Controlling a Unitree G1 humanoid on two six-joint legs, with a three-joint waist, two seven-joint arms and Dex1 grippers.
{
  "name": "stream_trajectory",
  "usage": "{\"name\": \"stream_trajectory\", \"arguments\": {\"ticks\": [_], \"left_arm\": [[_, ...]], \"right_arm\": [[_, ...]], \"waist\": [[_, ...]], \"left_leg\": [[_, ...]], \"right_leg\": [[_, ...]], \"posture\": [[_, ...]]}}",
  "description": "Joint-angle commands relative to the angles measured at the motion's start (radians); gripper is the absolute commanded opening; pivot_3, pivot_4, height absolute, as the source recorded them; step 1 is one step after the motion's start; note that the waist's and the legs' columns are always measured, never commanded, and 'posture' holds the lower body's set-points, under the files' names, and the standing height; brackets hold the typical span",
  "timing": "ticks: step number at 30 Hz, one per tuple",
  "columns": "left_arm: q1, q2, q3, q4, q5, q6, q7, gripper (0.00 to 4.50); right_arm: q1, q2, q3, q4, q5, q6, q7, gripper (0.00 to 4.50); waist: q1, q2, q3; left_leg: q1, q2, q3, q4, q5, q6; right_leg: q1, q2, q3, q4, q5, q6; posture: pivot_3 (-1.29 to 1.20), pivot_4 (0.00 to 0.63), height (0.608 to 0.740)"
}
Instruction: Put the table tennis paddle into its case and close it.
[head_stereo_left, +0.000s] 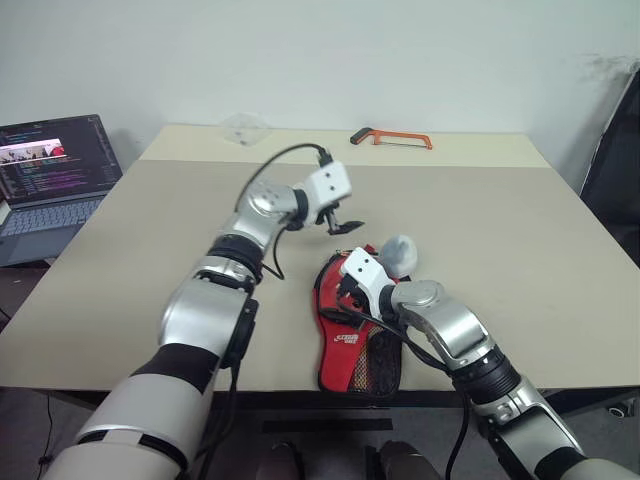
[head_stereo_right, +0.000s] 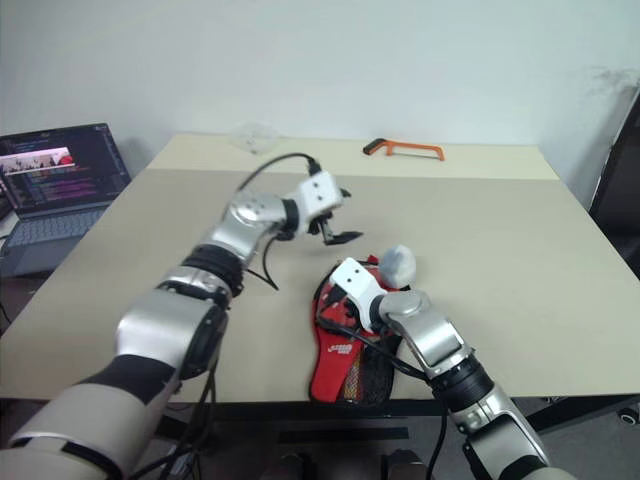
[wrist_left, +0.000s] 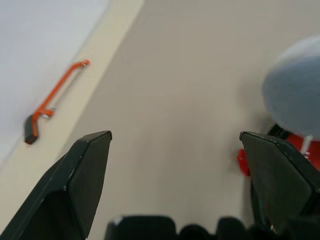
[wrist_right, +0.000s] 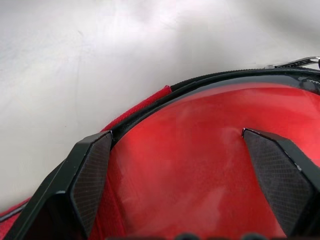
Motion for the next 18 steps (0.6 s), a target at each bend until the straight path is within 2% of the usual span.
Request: {"name": "stream_trajectory", "arguments": {"ticks": [1, 5, 9, 13, 18], "left_arm": [[-0.012, 0.052, 0.064, -0.128, -0.122, 0.046, -0.157, 4.48], [0.114, 0.152, 0.114, -0.354, -0.288, 0.25, -0.408, 4.48], [0.28, 0.232, 0.105, -0.588, -0.364, 0.416, -0.495, 4.48], [0.408, 0.246, 0.102, -0.729, -0.383, 0.523, -0.434, 4.48], [0.55, 0.164, 0.089, -0.88, -0.406, 0.618, -0.301, 4.48]], "right_arm": [[0.011, -0.027, 0.024, 0.002, 0.022, 0.057, 0.054, 4.5], [-0.037, -0.07, -0.015, -0.141, 0.084, 0.119, 0.12, 4.5], [-0.081, -0.108, -0.077, -0.265, 0.151, 0.203, 0.141, 4.5], [-0.121, -0.156, -0.166, -0.352, 0.219, 0.272, 0.148, 4.5], [-0.187, -0.233, -0.321, -0.393, 0.302, 0.34, 0.142, 4.5]], "waist": [[0.0, 0.0, 0.0], [-0.005, 0.002, 0.001], [-0.009, 0.004, 0.005], [-0.003, 0.004, 0.007], [0.019, 0.004, 0.007]], "left_leg": [[-0.001, 0.0, 0.0, 0.0, 0.0, 0.0], [-0.002, 0.0, 0.0, -0.001, 0.0, 0.0], [-0.004, 0.001, -0.002, -0.002, 0.0, 0.0], [-0.006, 0.002, -0.003, -0.002, 0.0, 0.0], [-0.006, 0.001, -0.003, -0.001, 0.0, 0.0]], "right_leg": [[0.0, 0.0, 0.0, 0.0, 0.0, 0.0], [-0.001, 0.0, 0.0, 0.0, 0.0, -0.002], [-0.003, 0.001, -0.002, 0.001, 0.001, -0.006], [-0.005, 0.001, -0.003, 0.001, 0.001, -0.007], [-0.003, -0.001, -0.004, 0.0, 0.001, -0.007]], "posture": [[0.0, 0.15, 0.74], [0.0, 0.15, 0.74], [0.0, 0.15, 0.74], [0.0, 0.15, 0.74], [0.0, 0.15, 0.74]]}}
